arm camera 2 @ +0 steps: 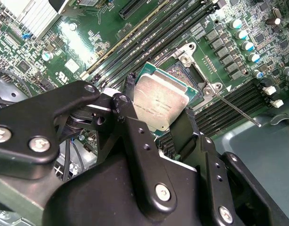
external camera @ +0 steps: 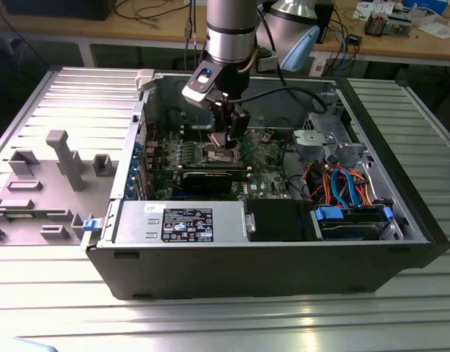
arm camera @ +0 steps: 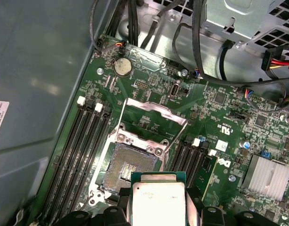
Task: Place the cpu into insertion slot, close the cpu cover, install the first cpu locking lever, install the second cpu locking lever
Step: 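Place the cpu into insertion slot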
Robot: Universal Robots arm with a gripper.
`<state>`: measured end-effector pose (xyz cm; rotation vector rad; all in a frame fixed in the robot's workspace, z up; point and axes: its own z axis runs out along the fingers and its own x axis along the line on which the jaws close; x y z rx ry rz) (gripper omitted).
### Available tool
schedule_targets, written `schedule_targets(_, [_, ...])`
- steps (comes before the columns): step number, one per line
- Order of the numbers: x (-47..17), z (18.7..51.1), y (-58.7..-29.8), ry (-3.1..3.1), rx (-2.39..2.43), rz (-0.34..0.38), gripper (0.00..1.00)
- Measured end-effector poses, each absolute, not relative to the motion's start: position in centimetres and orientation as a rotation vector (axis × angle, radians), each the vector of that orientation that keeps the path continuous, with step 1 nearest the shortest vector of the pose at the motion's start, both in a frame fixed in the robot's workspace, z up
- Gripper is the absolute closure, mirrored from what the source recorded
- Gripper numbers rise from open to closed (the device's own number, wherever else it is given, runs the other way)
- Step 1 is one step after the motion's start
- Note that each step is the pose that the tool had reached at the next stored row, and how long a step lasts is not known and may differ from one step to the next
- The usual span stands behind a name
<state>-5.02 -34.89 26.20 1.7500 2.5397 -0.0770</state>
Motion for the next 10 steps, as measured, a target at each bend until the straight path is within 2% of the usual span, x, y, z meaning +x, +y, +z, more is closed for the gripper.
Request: schedule_targets(10, [-5.02, 26.17, -34.89, 2.533, 1.760, -0.077, 0.45])
